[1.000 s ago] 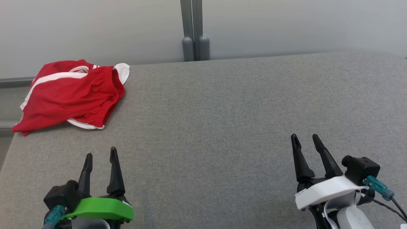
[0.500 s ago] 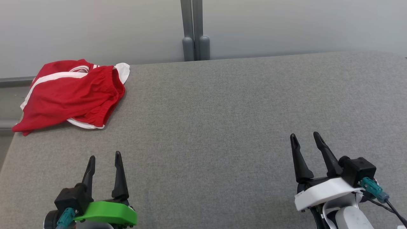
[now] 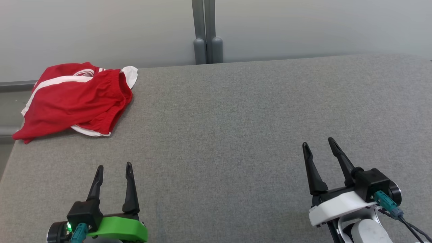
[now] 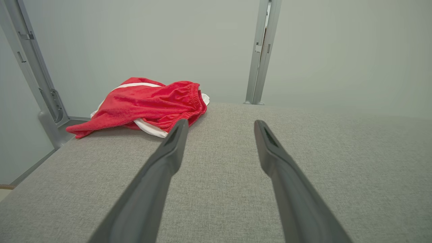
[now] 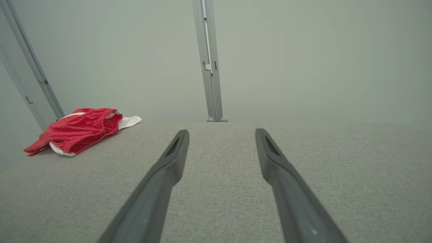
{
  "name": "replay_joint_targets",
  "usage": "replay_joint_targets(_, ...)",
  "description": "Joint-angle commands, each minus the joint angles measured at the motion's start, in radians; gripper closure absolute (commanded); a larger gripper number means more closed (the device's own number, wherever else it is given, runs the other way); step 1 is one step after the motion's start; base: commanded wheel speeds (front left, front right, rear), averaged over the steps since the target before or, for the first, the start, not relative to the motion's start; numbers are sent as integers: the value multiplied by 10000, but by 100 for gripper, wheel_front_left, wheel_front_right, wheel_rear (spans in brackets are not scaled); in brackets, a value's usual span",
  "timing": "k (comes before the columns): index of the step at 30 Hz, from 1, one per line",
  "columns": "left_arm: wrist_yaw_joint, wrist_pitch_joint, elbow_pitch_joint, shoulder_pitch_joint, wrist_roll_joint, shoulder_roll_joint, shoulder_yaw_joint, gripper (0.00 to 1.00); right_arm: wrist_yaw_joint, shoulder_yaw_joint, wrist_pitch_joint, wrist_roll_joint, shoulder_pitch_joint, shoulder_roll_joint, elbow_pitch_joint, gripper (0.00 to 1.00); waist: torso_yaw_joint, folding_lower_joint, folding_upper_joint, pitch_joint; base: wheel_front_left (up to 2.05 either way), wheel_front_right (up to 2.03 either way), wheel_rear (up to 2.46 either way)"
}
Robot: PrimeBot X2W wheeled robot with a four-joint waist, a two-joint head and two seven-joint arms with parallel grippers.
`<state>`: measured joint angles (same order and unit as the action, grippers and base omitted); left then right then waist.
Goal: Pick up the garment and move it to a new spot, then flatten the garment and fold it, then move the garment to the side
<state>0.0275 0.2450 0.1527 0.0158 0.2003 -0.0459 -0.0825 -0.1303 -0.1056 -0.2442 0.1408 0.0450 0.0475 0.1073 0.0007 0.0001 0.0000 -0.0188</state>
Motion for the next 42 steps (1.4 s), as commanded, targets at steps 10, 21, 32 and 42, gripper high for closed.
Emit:
replay_joint_targets(10,120,210,6,186,-545,-74,-38,0,-6,-79,-225,-729,-171,47,-115,0,7,-1,0,3,0,0,0)
replay_joint_targets(21,133,199,67,178,-451,-74,-30,0,-6,-76,-221,-620,-137,46,-9,0,-2,-1,0,12,0,0,0)
replay_joint_targets(32,155,199,111,209,-414,-74,-78,0,-6,57,-219,-651,-236,47,-64,0,108,-1,0,21,0,0,0)
replay_joint_targets(42,203,197,-44,133,-459,-72,-236,0,-6,223,-219,-687,-353,40,-268,0,1849,-1,0,-252,0,0,0)
